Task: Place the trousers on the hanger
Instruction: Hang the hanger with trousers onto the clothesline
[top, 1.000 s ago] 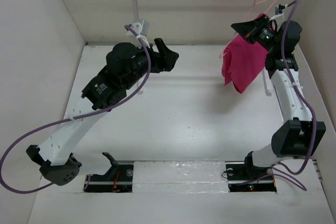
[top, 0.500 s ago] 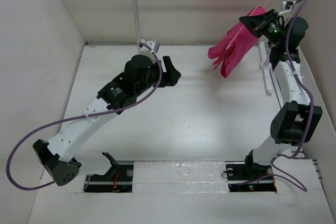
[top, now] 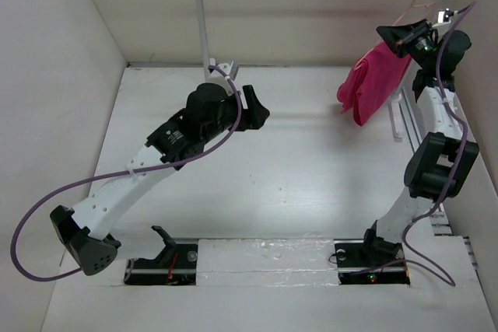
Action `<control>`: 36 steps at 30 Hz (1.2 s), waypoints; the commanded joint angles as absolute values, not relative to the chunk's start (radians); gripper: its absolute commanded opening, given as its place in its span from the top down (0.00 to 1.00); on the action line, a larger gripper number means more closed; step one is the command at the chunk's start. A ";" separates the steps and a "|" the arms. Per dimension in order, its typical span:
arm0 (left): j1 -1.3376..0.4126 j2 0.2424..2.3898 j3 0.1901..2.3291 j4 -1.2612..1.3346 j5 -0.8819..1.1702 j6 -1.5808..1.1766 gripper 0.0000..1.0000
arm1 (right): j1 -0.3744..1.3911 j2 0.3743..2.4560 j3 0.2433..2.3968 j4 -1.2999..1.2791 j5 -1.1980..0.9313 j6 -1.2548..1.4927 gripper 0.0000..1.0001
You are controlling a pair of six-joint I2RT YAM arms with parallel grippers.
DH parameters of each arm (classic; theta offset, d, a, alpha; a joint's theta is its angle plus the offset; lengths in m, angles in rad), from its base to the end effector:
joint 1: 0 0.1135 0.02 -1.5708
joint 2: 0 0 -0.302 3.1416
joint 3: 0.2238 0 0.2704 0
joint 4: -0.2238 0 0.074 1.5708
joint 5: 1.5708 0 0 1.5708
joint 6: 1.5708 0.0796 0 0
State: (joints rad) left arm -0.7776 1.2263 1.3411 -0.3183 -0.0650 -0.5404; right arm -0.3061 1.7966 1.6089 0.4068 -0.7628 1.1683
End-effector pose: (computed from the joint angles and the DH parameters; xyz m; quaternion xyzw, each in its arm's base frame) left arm 0.2340 -0.2231 0.4566 0.0713 0.7718 -0.3666 0.5145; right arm 0.4802 -0.0941 0.4462 0.1753 0.6251 0.5141 0.5606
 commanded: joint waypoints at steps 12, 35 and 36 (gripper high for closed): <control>-0.779 1.239 1.330 -0.276 -0.063 -0.554 0.39 | -0.377 1.766 1.560 0.605 -0.808 1.097 0.52; -0.703 1.342 1.522 -0.322 0.032 -0.554 0.32 | -0.497 1.268 1.367 -0.057 -0.546 0.433 0.00; -0.703 1.347 1.520 -0.324 0.029 -0.549 0.32 | -0.486 1.237 1.344 -0.066 -0.554 0.417 0.00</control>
State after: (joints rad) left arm -0.7021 1.3380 1.4841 -0.3340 -0.0158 -0.5488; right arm -0.4904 1.3323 1.3888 -0.0402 -0.5770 0.5228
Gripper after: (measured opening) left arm 0.680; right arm 0.997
